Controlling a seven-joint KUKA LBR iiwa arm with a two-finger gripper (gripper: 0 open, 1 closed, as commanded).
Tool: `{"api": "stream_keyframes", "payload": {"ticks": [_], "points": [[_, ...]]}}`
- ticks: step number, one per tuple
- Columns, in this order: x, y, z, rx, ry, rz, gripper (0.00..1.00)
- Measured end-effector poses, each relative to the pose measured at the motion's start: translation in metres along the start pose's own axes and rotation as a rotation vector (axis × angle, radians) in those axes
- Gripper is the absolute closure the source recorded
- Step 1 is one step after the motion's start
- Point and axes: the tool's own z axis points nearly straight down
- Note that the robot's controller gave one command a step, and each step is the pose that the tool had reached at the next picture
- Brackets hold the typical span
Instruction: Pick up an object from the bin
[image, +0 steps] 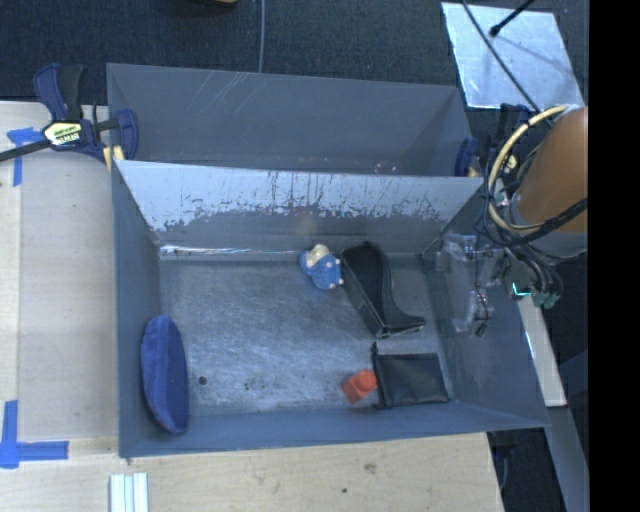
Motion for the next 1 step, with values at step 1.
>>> {"api": "stream_keyframes", "payload": {"ticks": [1], "points": [[0.0240, 0.0275, 0.0932, 0.000, -0.003, -0.450, 0.00]]}}
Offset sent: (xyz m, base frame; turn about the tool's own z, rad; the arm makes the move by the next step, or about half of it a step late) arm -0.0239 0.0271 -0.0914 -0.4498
